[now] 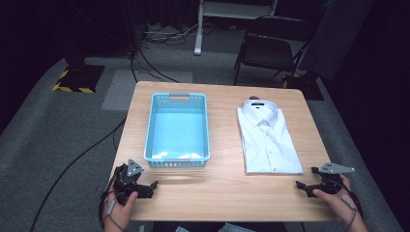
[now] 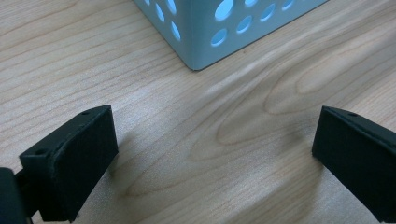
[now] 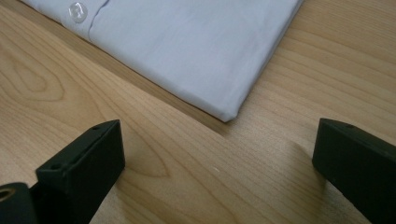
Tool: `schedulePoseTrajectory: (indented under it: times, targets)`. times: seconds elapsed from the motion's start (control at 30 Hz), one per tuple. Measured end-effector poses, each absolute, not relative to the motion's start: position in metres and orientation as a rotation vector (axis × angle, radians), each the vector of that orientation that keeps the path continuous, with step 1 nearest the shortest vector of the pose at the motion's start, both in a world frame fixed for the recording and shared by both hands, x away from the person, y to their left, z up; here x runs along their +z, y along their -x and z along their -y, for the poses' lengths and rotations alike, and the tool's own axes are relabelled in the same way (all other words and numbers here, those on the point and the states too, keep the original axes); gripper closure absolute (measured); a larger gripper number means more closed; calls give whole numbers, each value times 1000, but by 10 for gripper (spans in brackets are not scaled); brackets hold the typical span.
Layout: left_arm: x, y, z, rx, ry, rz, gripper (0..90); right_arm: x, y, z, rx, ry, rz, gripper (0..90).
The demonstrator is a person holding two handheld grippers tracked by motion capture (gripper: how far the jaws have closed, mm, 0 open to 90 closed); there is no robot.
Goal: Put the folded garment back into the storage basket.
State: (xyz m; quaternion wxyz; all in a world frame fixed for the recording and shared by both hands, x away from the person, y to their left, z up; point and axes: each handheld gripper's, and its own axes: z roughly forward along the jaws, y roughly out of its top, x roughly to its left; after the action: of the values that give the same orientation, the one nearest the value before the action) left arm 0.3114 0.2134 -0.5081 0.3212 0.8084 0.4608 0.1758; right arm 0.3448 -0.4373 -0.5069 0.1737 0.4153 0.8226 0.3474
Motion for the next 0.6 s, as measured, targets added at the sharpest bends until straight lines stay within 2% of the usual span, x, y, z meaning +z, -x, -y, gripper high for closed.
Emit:
schedulePoseTrajectory:
  times: [0.6]
  targets:
    - [-508,-312,-213,463,-2124,-1217,3,-507,-345,437,984,-1178,-2332,23]
